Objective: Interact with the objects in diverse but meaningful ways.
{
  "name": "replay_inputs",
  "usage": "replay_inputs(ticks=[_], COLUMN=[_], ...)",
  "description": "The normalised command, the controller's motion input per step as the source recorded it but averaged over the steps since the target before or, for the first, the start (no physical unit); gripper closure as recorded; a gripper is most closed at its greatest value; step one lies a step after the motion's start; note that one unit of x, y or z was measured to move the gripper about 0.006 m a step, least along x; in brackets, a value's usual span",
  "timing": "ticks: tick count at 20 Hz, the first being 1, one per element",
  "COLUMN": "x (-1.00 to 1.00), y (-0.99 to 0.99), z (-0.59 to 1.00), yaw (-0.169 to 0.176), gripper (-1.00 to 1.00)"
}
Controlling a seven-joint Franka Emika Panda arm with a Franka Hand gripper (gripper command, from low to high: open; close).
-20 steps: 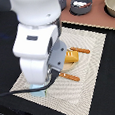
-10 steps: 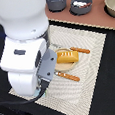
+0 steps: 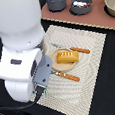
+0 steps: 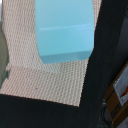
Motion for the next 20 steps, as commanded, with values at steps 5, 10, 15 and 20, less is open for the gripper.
replay_inputs(ticks=[5, 10, 15, 20], x=[-0.13, -0.17, -0.12, -0.15], y=[0.0, -0.05, -0.06, -0.1], z=[-0.32, -0.33, -0.26, -0.25], yaw=[0.021, 0.015, 0.014, 0.009], gripper=[-1.0, -1.0, -1.0, 1.0])
